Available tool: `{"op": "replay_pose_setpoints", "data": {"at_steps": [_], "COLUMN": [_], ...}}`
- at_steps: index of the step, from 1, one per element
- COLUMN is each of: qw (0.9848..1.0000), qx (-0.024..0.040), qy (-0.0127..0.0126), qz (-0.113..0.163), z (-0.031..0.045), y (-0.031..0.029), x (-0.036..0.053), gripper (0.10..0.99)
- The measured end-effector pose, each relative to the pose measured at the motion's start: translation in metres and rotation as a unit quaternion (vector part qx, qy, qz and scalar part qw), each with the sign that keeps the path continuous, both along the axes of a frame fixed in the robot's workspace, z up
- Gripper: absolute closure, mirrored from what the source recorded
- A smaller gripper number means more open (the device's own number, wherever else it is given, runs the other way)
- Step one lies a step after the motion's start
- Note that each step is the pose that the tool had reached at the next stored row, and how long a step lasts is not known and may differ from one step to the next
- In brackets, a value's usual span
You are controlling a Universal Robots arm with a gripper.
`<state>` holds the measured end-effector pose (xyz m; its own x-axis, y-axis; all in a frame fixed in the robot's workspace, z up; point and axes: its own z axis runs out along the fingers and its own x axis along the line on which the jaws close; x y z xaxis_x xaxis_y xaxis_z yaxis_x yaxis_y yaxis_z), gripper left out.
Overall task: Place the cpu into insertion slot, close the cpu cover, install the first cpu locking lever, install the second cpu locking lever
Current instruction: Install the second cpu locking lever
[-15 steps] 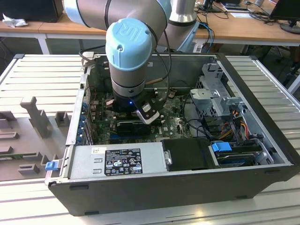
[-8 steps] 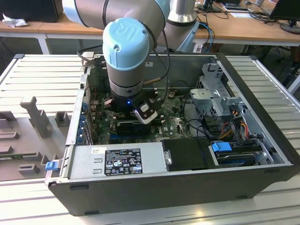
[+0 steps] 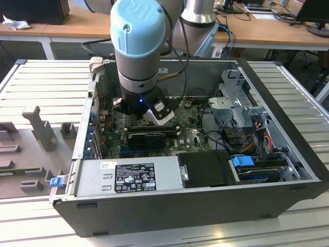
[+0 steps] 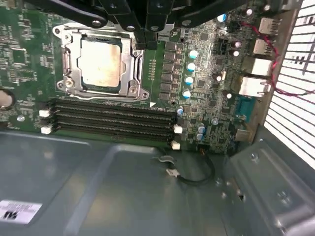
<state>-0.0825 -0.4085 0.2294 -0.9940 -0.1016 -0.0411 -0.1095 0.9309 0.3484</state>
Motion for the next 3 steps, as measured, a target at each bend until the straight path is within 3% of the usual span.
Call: {"op": "replay_pose_setpoints", "data": {"at_steps": [3], "qw": [1.0000], "qx": [0.0002], "qy": [-0.0001], "qz": [0.000], "z": [0.0038], "y": [0.0001], "x": [0.0000], "gripper": [0.980]}}
